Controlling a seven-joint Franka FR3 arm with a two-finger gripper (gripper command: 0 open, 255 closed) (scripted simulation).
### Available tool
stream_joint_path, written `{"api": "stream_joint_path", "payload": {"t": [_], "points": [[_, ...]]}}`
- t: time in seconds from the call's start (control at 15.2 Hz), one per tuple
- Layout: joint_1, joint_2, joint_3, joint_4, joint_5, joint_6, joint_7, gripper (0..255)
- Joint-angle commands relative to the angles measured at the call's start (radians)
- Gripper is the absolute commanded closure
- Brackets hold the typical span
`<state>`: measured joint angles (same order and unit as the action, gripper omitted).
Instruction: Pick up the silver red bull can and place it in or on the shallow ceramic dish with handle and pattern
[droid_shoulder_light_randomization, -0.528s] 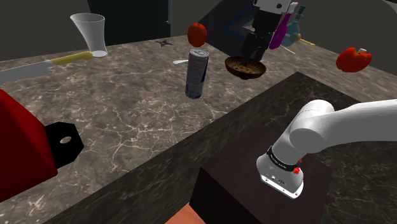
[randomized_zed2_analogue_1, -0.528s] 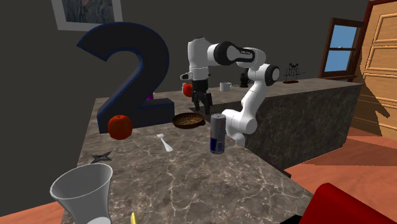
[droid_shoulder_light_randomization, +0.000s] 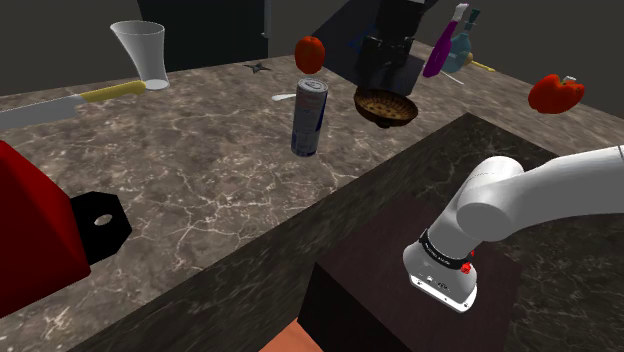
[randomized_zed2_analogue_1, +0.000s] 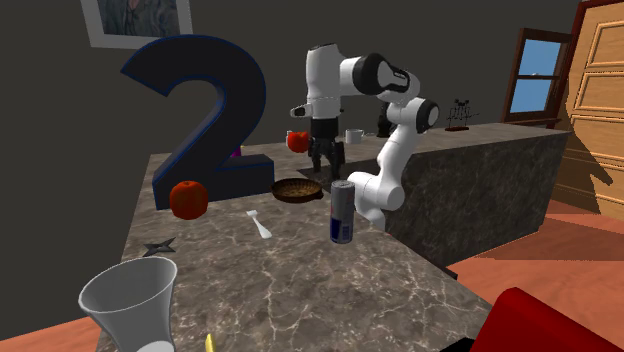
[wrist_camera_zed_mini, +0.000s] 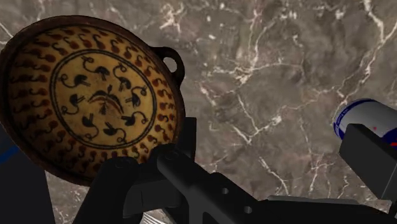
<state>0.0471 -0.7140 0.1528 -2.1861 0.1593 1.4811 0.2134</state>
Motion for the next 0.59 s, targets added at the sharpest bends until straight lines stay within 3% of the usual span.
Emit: {"api": "stream_joint_path", "payload": {"t": [0.0, 0.53], "points": [[0.006, 0.033, 0.040, 0.051, 0.010, -0.002, 0.043, 0], [0.012, 0.215, 0.222, 0.300, 0.009, -0.013, 0.237, 0]]}}
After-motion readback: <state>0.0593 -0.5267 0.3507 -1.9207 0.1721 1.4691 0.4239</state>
